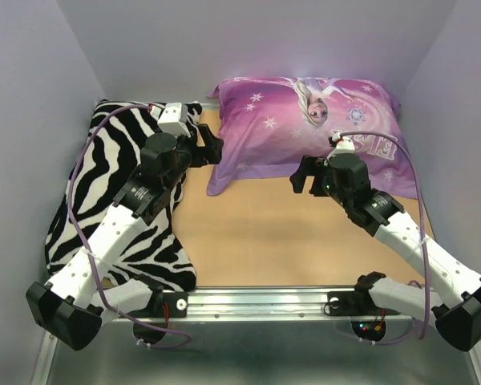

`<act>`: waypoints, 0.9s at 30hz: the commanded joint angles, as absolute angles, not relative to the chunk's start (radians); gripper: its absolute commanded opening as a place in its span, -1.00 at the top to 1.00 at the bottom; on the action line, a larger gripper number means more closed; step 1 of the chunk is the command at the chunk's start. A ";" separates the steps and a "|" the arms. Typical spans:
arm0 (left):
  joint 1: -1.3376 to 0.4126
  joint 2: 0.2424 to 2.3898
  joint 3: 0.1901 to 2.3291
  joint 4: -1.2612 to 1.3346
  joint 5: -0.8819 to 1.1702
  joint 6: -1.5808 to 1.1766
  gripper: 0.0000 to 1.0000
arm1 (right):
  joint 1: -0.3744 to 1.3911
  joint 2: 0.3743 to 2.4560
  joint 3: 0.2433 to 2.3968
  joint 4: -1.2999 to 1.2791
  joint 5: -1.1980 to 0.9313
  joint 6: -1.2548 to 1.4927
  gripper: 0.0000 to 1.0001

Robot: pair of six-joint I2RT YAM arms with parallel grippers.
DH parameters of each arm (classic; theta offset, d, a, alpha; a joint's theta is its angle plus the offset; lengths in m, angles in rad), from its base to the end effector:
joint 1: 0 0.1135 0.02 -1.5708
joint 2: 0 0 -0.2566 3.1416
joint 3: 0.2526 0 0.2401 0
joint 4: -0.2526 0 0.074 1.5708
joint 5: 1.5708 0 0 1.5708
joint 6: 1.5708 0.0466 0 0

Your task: Remove the pillowcase from the pillow

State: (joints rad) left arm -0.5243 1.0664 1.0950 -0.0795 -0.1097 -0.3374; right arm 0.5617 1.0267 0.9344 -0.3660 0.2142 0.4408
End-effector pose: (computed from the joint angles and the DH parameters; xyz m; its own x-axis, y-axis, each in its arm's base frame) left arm 0.2162 -0.1191 0.3987 -0.1749 -0.2789 -0.9442 0.3657 0.8720 -0.3253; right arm 0.2011 0.1149 0.3185 -0.4919 0.1831 -0.8512 -0.1650 0.9403 0.2976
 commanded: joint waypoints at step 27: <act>-0.439 1.697 1.227 0.362 -0.115 -0.376 -0.96 | 0.043 1.500 1.111 0.076 0.242 0.597 -1.00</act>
State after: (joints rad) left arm -0.4557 1.7069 1.2106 0.1791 -0.1719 -0.4026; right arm 0.0814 1.4975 1.1442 -0.1627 0.2604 0.5701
